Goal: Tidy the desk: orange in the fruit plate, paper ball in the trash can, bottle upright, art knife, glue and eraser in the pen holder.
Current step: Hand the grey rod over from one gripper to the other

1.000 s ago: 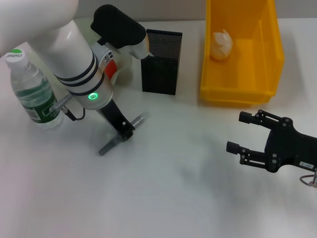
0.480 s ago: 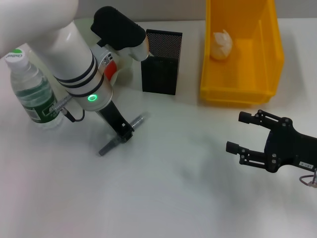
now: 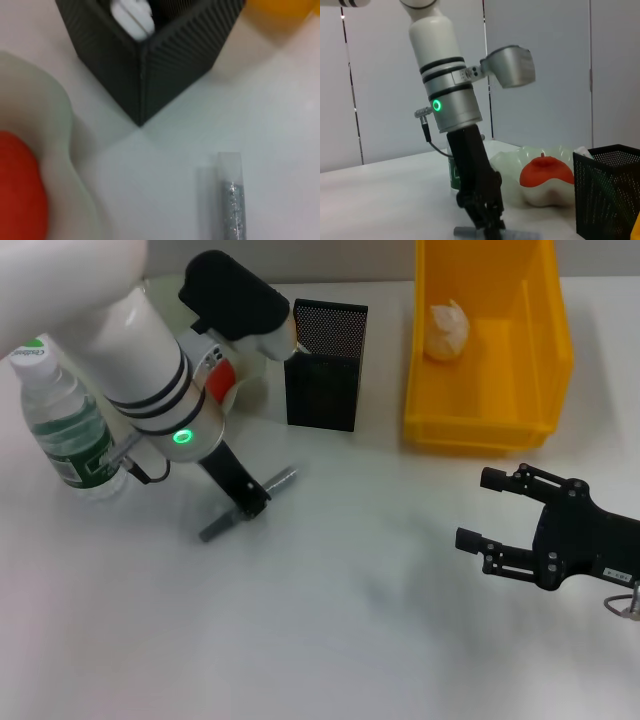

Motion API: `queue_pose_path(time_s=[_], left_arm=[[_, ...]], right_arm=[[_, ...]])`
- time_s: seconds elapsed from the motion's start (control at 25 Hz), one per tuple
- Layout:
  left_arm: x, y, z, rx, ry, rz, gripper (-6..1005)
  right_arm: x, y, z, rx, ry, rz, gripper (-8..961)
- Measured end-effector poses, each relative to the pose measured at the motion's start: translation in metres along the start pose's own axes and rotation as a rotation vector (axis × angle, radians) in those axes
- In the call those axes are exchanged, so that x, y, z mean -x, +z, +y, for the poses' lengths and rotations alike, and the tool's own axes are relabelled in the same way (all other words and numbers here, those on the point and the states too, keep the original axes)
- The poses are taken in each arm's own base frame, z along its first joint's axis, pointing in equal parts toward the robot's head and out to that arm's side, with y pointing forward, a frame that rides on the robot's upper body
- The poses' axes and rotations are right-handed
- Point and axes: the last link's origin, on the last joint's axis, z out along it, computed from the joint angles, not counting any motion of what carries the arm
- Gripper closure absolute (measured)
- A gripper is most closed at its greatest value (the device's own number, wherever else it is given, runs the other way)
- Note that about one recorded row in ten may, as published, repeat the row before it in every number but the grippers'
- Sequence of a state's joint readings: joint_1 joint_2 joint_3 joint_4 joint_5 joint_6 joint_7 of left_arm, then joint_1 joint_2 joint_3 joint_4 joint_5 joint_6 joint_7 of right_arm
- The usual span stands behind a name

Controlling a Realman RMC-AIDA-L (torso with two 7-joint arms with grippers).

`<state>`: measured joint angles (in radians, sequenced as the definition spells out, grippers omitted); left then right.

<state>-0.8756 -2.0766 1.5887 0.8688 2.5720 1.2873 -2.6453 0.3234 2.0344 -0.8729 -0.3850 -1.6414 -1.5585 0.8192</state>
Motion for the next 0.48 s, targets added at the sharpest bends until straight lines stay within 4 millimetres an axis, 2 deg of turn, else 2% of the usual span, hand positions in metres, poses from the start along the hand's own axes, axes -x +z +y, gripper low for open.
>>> queue_pose_path(time_s=[0.12,0.2,0.28,0.36,0.4,0.48], left_arm=[[0.0,-0.012,-0.001,0.006,0.005,0.078,843],[0.004,-0.028,0.0,0.065,0.007,0.206,842],[0.005,-0.033,0.0,0.089,0.007,0.245,842],[0.011,-0.044,0.0,0.156,0.007,0.359,843],[0.017,-0.052,0.0,0.219,0.017,0.47,844],[0.019,-0.055,0.001,0.245,0.025,0.524,845]], right_arm=[[0.0,0.0,0.0,-0.001,0.001,0.0,158],[0.0,0.0,0.0,-0.001,0.002,-0.001,158],[0.0,0.0,0.001,-0.003,0.004,-0.002,158],[-0.001,0.0,0.001,-0.004,0.005,-0.003,158],[-0.001,0.0,0.001,-0.004,0.007,-0.003,158],[-0.001,0.0,0.001,-0.004,0.007,-0.004,158]])
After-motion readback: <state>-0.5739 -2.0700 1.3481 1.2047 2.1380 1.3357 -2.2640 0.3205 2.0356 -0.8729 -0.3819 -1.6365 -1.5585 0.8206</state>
